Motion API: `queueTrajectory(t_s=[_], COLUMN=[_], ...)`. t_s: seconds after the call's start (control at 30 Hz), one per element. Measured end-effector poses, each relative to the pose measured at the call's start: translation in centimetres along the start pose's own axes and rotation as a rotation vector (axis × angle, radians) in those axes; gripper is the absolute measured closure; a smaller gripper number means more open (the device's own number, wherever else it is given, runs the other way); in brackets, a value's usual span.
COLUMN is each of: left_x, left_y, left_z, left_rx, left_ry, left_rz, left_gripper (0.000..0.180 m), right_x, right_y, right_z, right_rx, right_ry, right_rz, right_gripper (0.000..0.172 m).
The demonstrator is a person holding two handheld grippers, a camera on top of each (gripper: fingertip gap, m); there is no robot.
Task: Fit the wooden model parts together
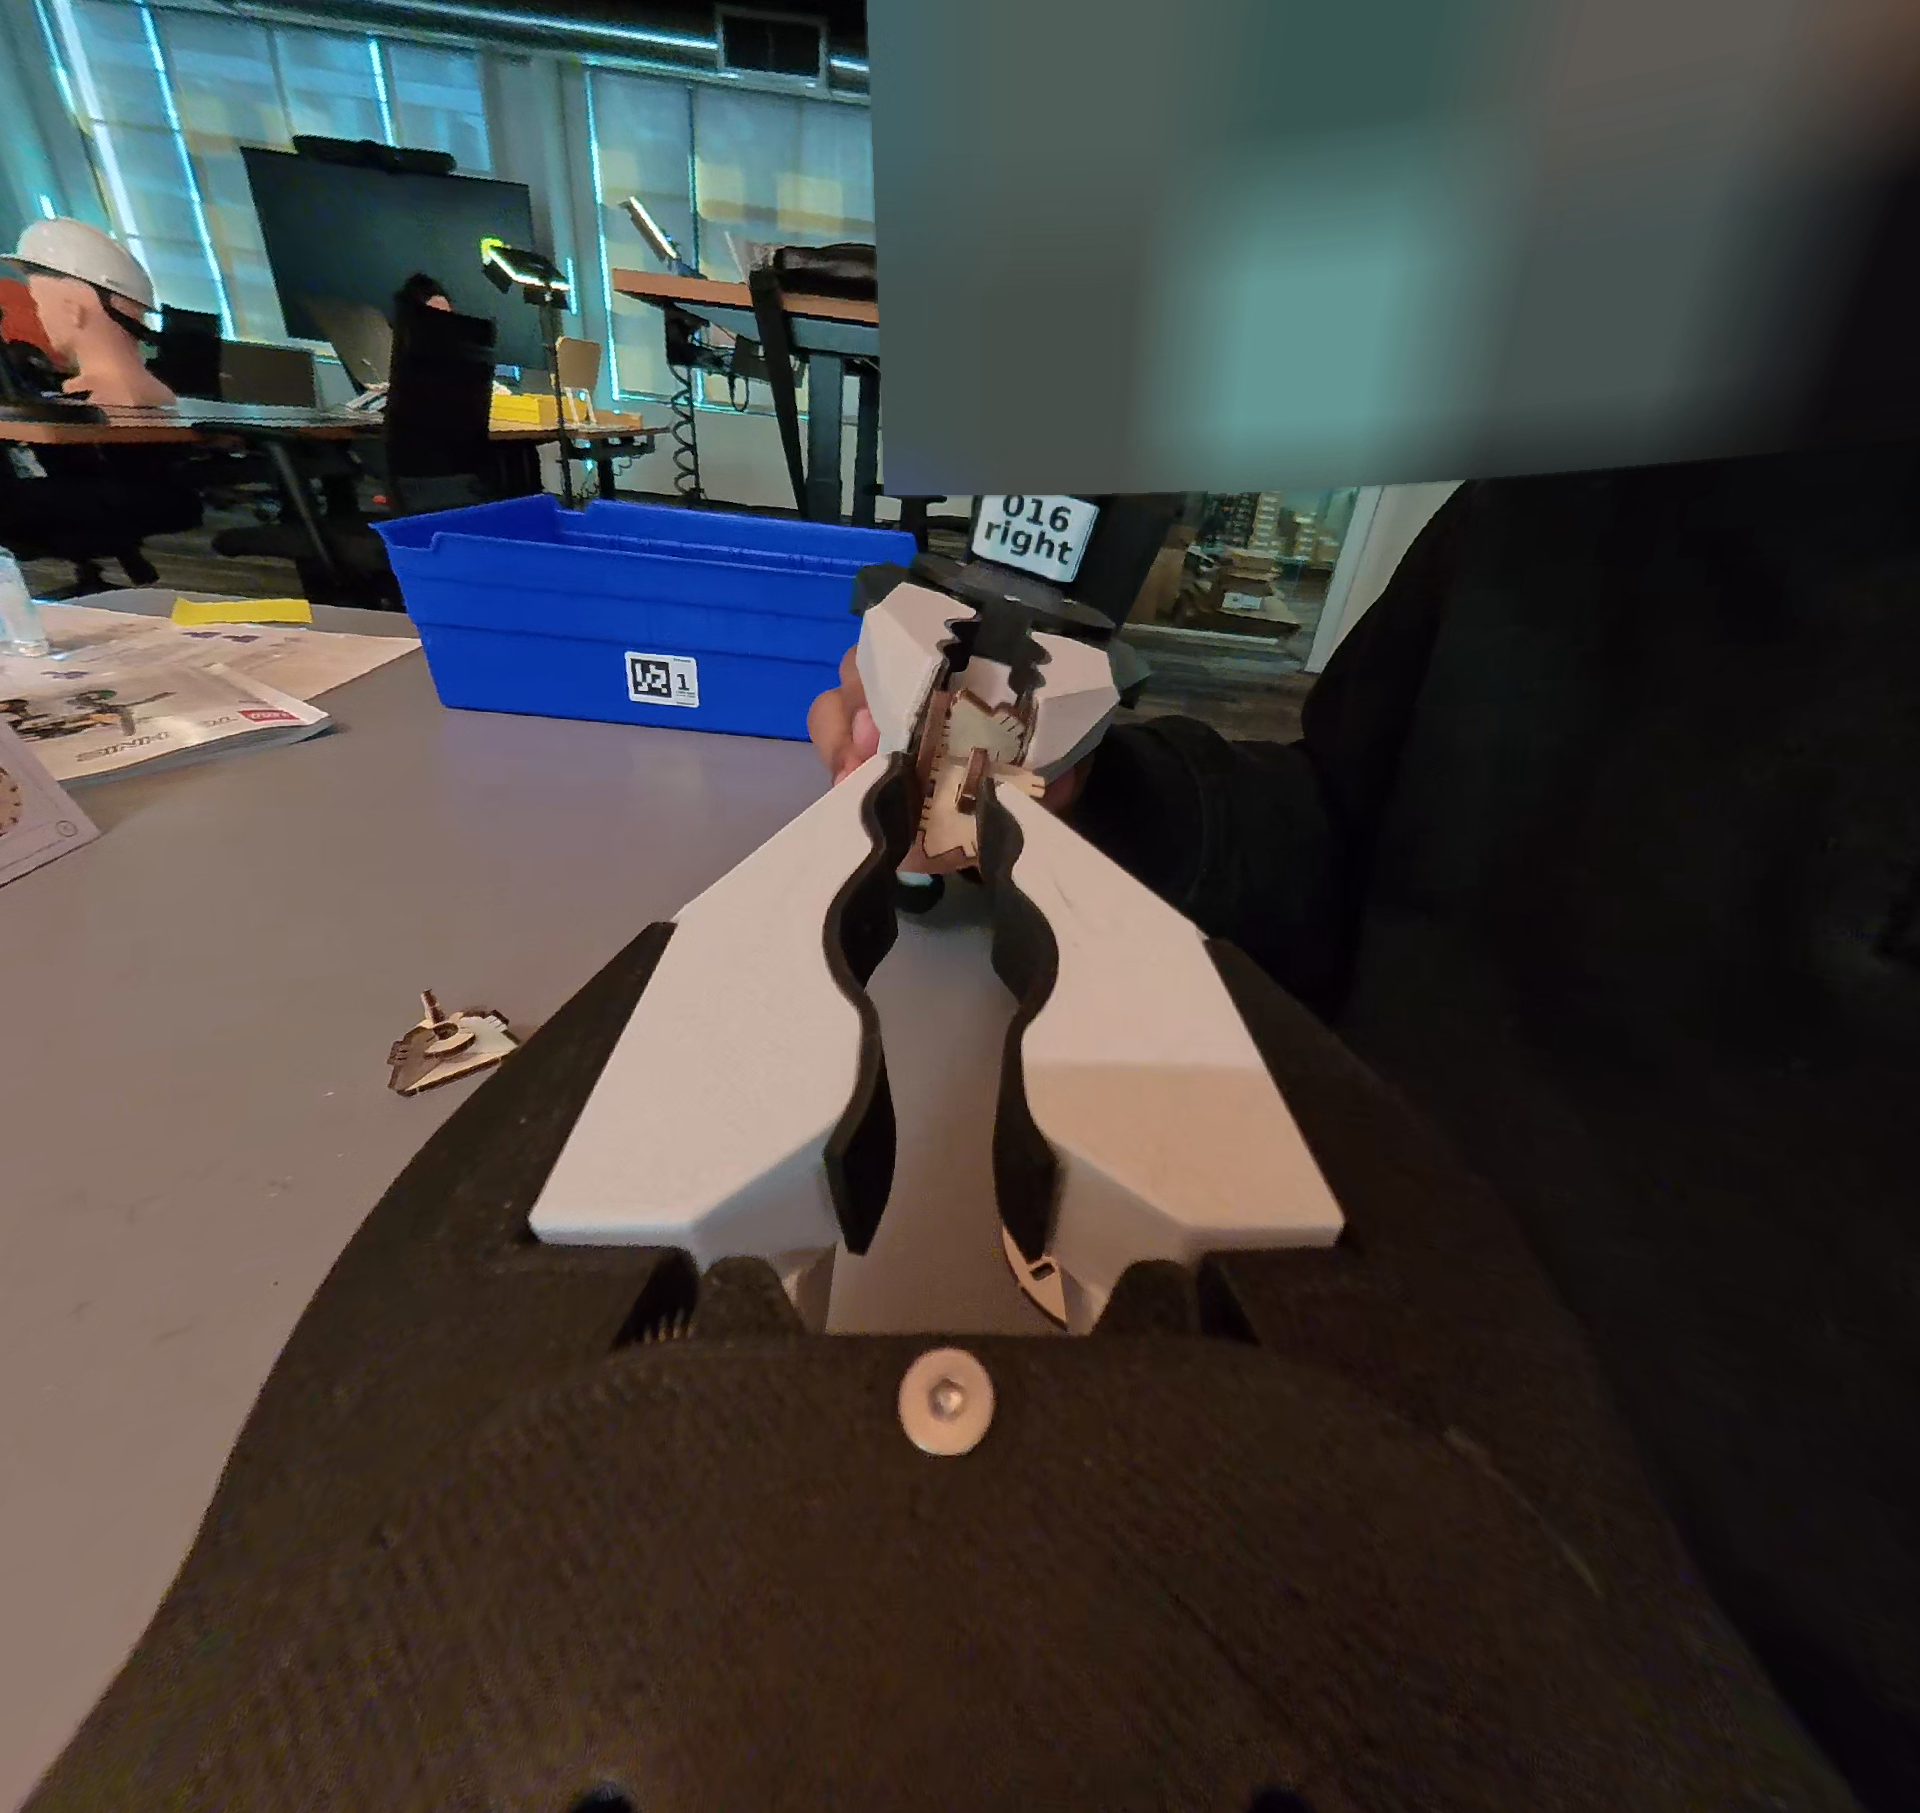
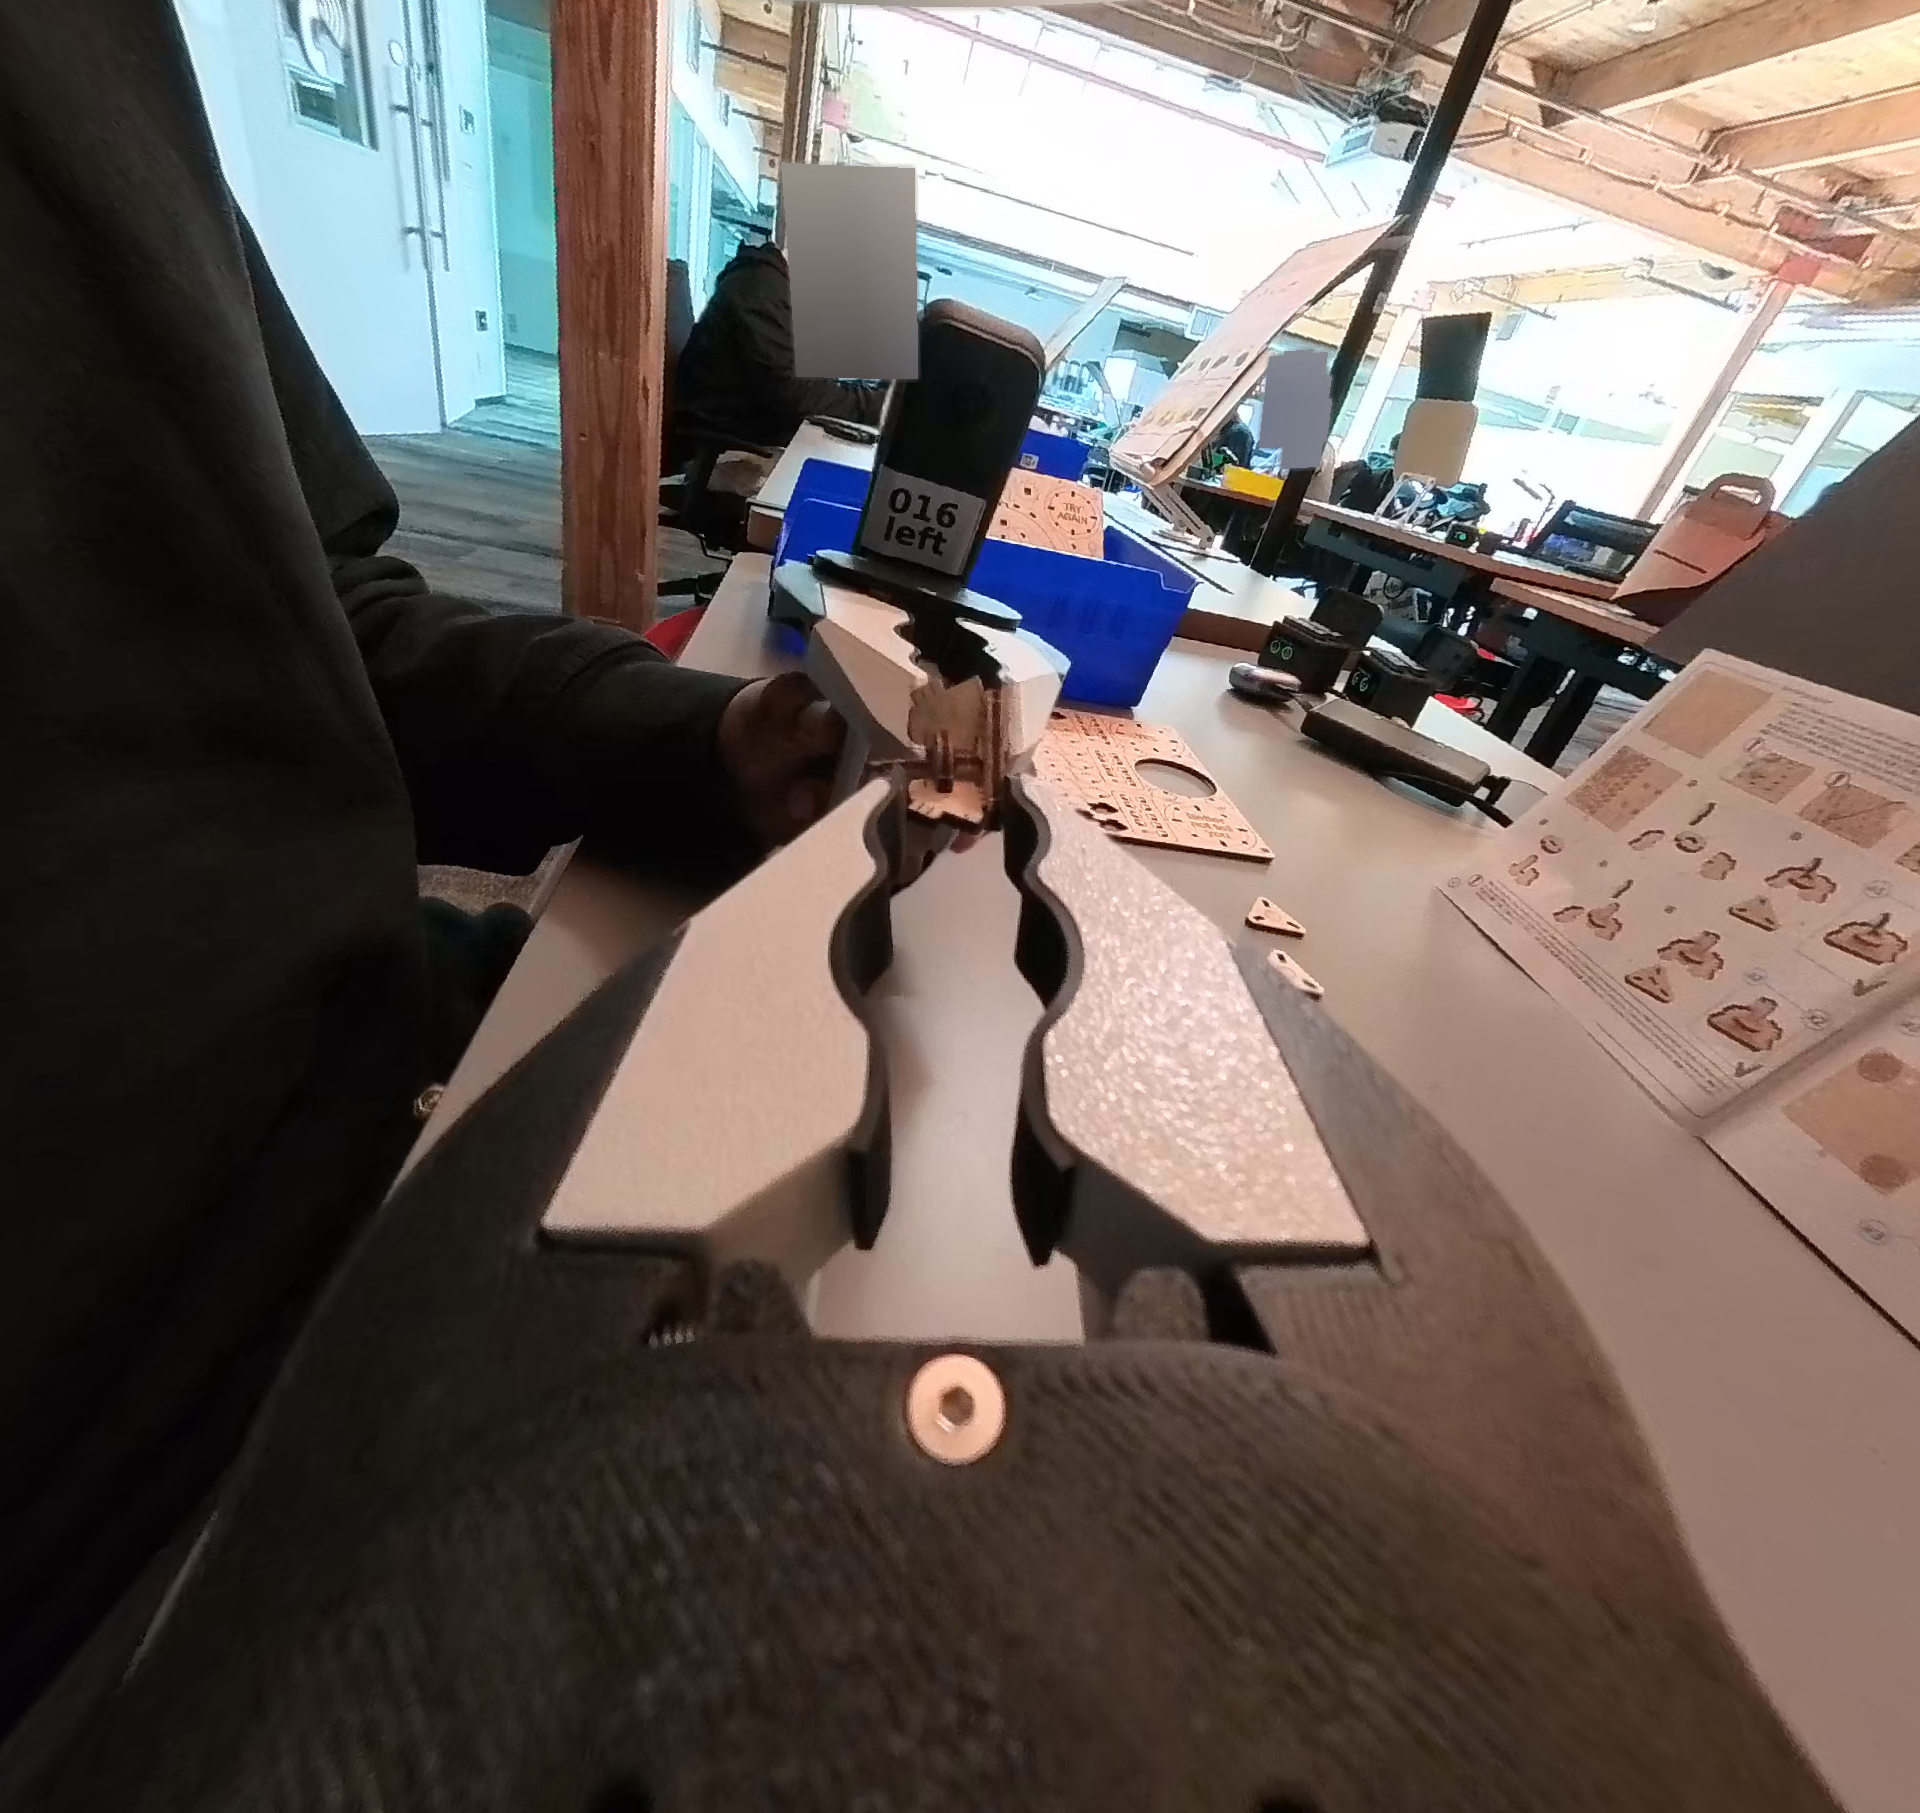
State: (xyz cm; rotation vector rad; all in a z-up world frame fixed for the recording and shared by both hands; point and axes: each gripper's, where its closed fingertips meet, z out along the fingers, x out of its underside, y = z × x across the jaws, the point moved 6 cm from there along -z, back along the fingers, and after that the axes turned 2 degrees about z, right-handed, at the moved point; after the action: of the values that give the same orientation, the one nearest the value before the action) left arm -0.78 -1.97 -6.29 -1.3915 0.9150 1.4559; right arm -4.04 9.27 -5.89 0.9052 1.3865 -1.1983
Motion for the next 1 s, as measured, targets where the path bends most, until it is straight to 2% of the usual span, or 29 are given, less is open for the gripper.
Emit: queueTrajectory(t_s=[0.13, 0.5, 0.7, 0.83, 1.0], left_x=[0.04, 0.12, 0.24, -0.31, -0.65], left_y=[-0.10, -0.02, 0.15, 0.37, 0.34], left_z=[0.16, 0.17, 0.19, 0.02, -0.09], left_rx=[-0.020, -0.005, -0.034, -0.023, -0.004], left_ry=[-0.008, 0.002, 0.016, -0.028, -0.054], left_rz=[0.006, -0.099, -0.091, -0.114, -0.104], left_gripper=[0.170, 0.169, 0.168, 0.169, 0.169], right_x=[-0.08, -0.26, -0.08, -0.34, -0.53], right_y=[-0.13, -0.19, -0.44, -0.65, -0.08], right_z=[-0.13, -0.08, -0.06, 0.15, 0.19], right_rx=[-0.007, -0.005, 0.002, 0.008, 0.072], right_ry=[0.016, 0.040, 0.066, 0.014, -0.068], right_rz=[-0.003, 0.013, 0.022, 0.055, -0.041], right_gripper=[0.155, 0.155, 0.155, 0.155, 0.154])
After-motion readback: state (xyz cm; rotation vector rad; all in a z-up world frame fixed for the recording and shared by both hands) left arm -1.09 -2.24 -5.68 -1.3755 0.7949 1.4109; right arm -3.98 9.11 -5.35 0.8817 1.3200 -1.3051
